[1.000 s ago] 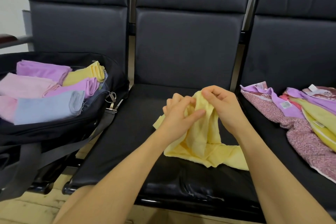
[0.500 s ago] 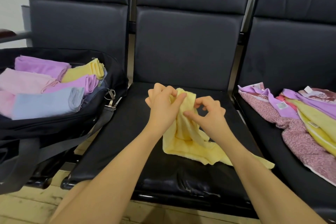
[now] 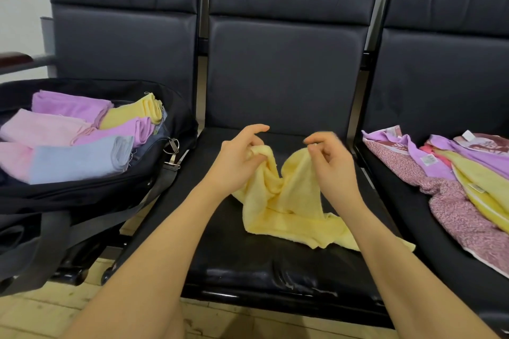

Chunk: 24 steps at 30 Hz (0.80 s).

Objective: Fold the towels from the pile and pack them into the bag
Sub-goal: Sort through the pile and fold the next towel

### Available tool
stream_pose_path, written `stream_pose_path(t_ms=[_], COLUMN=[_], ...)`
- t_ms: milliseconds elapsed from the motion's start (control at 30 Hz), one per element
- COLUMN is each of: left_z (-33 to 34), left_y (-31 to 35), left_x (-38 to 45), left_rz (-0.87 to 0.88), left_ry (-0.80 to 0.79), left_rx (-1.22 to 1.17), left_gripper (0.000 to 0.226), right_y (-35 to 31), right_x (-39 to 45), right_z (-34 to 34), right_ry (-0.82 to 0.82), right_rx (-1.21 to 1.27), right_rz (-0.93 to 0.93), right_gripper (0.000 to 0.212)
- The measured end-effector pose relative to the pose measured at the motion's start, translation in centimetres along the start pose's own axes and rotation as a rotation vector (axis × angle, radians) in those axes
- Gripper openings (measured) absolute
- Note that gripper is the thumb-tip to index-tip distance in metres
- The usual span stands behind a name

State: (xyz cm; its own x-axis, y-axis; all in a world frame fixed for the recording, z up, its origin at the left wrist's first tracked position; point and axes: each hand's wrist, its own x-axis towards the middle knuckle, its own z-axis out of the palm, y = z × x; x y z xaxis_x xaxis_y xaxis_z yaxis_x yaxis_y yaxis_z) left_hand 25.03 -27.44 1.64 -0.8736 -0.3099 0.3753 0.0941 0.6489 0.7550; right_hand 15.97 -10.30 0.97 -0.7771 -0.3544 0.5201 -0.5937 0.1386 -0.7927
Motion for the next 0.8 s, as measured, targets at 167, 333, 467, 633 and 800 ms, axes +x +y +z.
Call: stream_pose_path(t_ms=[167, 333, 467, 633, 800], left_z=[-0.6, -1.5, -1.8, -0.8, 0.6], left_y=[1.7, 1.7, 1.6, 1.1, 1.4], left_x=[-1.0, -1.2, -1.3, -1.1, -1.5], left_rz=[0.087, 0.050, 0.044, 0.024, 0.013], left_ry=[-0.033, 0.006, -0.037, 0.061, 0.463], left_rx=[-0.144, -0.206, -0.216, -0.099, 0.191], left_gripper=[0.052, 0.043, 0.035, 0.027, 0.030], right_y=[-1.0, -1.4, -1.6, -1.7, -1.1], right_x=[-0.5, -0.5, -0.8, -0.9, -0.7], right_z=[0.9, 0.6, 1.2, 1.6, 1.2], right_ry=[-0.305, -0.350, -0.360, -0.269, -0.123], right_rx=[-0.070, 0.044, -0.015, -0.019, 0.022], right_rz=[-0.029, -0.007, 0.018, 0.032, 0.105], right_gripper=[0.019, 0.013, 0.018, 0.006, 0.009])
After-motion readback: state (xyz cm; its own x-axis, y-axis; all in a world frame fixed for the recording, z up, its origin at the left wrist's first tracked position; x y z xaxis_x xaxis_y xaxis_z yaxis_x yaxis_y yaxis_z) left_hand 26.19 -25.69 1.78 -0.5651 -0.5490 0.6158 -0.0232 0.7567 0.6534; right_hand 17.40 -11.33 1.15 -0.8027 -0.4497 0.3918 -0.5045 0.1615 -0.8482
